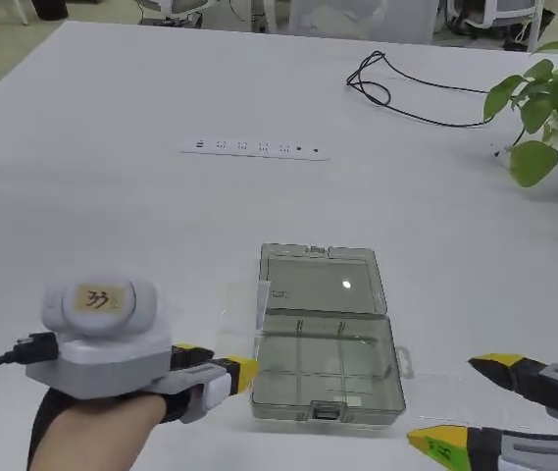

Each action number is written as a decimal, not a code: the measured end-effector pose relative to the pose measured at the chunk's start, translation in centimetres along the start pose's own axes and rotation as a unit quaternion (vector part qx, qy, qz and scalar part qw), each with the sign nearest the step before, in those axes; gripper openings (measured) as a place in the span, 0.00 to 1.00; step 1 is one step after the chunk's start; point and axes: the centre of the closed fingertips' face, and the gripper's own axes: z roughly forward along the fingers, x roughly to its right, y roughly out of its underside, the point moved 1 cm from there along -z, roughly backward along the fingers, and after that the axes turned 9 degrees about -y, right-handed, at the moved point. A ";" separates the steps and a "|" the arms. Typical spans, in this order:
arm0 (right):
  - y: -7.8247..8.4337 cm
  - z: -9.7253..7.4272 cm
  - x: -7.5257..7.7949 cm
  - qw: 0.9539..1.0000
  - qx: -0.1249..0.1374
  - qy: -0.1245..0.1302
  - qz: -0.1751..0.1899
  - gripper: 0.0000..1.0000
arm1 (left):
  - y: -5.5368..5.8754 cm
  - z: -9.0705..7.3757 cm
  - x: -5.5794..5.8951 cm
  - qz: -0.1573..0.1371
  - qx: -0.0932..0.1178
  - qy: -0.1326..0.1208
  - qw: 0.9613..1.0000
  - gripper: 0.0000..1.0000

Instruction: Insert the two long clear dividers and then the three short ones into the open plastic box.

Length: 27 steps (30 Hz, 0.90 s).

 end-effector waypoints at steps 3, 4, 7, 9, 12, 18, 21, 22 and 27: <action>-1.1 0.9 0.3 1.000 0.016 0.002 0.009 0.66 | 0.1 0.3 0.8 0.008 0.006 0.003 1.000 0.30; -1.4 1.3 0.3 1.000 0.013 0.000 0.013 0.65 | 0.2 0.4 1.1 0.006 0.007 0.007 1.000 0.30; -2.2 2.3 0.2 1.000 0.019 -0.008 0.014 0.55 | 0.5 0.4 1.9 0.010 0.010 0.013 1.000 0.30; -2.8 3.1 -0.1 0.999 0.025 -0.017 0.024 0.53 | 0.7 0.4 2.5 0.014 0.013 0.018 1.000 0.30; -3.6 3.8 -0.2 0.999 0.032 -0.025 0.032 0.44 | 0.6 0.3 3.3 0.022 0.023 0.022 0.999 0.30; -5.1 5.4 -0.9 0.993 0.063 -0.048 0.093 0.31 | -0.2 0.3 4.3 0.026 0.041 0.027 0.998 0.30; -5.7 6.2 -1.1 0.989 0.070 -0.061 0.116 0.28 | -0.4 0.3 4.7 0.030 0.042 0.030 0.998 0.30; -5.8 6.4 -1.2 0.988 0.072 -0.065 0.124 0.26 | -0.5 0.3 4.9 0.033 0.044 0.031 0.998 0.30; -6.6 7.1 -1.4 0.980 0.086 -0.076 0.162 0.19 | -0.7 0.4 5.5 0.035 0.047 0.036 0.998 0.30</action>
